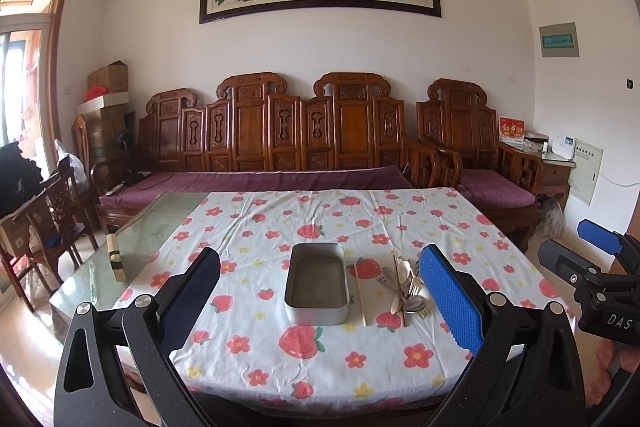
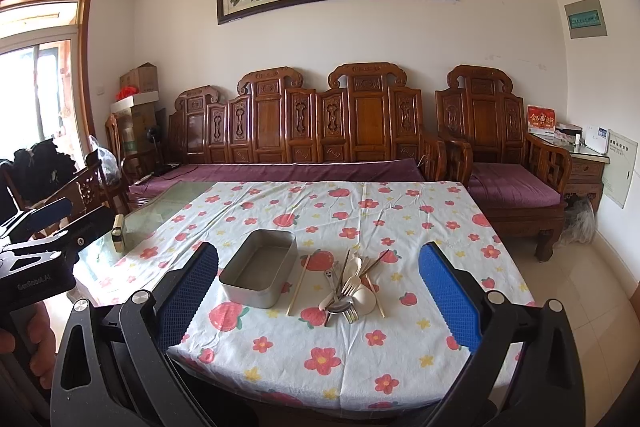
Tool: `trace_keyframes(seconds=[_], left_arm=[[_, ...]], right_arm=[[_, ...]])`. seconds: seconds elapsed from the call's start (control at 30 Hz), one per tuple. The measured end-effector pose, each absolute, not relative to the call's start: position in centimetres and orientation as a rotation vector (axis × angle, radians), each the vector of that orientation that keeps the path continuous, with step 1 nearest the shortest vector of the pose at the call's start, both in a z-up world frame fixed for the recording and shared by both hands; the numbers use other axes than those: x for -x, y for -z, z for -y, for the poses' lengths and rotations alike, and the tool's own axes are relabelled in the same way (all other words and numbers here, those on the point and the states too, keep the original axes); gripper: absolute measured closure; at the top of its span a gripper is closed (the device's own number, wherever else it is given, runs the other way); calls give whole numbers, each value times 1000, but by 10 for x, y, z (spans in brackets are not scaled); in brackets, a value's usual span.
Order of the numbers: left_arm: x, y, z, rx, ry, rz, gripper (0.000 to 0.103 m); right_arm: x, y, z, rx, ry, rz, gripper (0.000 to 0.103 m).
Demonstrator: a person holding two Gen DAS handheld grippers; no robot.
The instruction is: Organize utensils
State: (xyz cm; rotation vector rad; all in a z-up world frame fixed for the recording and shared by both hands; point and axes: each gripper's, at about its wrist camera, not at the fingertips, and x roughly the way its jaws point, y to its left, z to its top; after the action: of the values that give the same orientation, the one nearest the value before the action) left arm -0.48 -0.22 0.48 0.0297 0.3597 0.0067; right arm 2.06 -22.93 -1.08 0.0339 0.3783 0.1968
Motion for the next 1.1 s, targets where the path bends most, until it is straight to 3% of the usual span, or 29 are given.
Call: trace_keyframes(seconds=[1.1], left_arm=[[10, -14, 5, -30, 11, -343, 6]], right_arm=[[-19, 3, 225, -34, -200, -370, 2]])
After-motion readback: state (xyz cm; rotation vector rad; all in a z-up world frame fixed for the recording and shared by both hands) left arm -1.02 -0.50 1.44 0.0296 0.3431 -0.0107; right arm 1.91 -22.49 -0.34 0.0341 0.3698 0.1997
